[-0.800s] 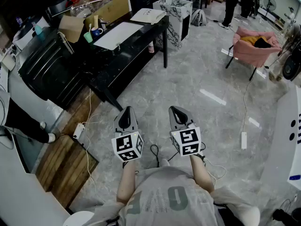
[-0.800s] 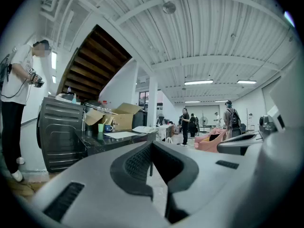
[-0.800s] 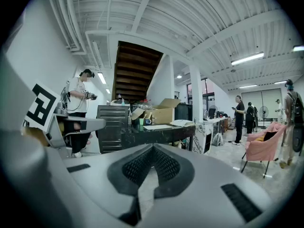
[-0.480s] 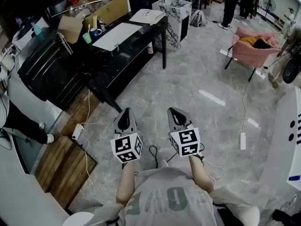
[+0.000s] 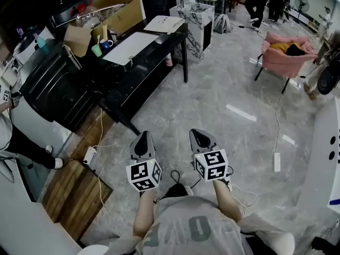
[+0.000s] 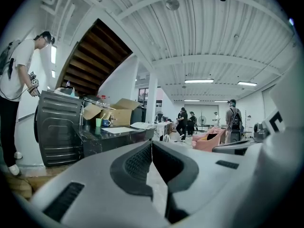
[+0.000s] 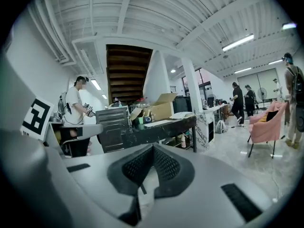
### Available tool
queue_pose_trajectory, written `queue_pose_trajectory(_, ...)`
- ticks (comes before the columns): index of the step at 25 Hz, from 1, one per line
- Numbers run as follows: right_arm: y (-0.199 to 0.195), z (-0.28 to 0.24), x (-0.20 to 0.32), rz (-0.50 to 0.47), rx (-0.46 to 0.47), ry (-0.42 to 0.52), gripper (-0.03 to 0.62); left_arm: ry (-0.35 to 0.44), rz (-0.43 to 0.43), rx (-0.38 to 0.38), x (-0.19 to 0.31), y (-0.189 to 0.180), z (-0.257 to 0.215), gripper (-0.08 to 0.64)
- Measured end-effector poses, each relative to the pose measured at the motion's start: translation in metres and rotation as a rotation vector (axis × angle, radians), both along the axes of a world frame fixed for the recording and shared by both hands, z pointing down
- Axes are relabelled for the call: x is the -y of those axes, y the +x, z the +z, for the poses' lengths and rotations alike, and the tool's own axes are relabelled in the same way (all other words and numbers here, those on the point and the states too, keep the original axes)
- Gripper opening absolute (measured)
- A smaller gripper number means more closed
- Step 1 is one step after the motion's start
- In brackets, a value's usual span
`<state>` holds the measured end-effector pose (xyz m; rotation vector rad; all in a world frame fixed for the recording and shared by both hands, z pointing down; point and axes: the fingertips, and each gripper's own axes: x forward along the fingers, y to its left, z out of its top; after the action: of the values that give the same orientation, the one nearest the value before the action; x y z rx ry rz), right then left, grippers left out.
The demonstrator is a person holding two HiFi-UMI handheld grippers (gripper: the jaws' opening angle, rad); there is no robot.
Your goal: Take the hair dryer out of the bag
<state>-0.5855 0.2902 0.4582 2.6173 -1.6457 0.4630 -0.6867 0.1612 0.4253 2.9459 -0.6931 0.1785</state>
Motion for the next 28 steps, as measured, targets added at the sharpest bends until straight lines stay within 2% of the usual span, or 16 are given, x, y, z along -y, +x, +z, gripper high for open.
queue_pose_trajectory(7,0.000,0.008,0.020,-0.054,0.024,-0.002,0.031,-0.042,-0.042,-0.012,0.024,-0.002,0.009,0.031)
queue_pose_trajectory(12,0.024,-0.001,0.035,-0.047,0.005,0.014,0.031,-0.027,-0.018,-0.048,0.045,0.026,-0.001,0.031)
queue_pose_trajectory(17,0.064,-0.033,0.063,-0.039,-0.057,0.087,0.031,-0.016,0.034,-0.114,0.074,0.082,-0.017,0.031)
queue_pose_trajectory(21,0.104,-0.040,0.093,-0.033,-0.128,0.070,0.031,-0.005,0.085,-0.143,0.098,0.135,-0.020,0.031)
queue_pose_trajectory(25,0.139,-0.023,0.123,-0.033,-0.078,0.035,0.031,-0.033,0.121,-0.127,0.118,0.178,-0.009,0.031)
queue_pose_trajectory(28,0.169,-0.024,0.147,-0.021,-0.086,0.015,0.031,-0.067,0.138,-0.119,0.142,0.217,-0.008,0.031)
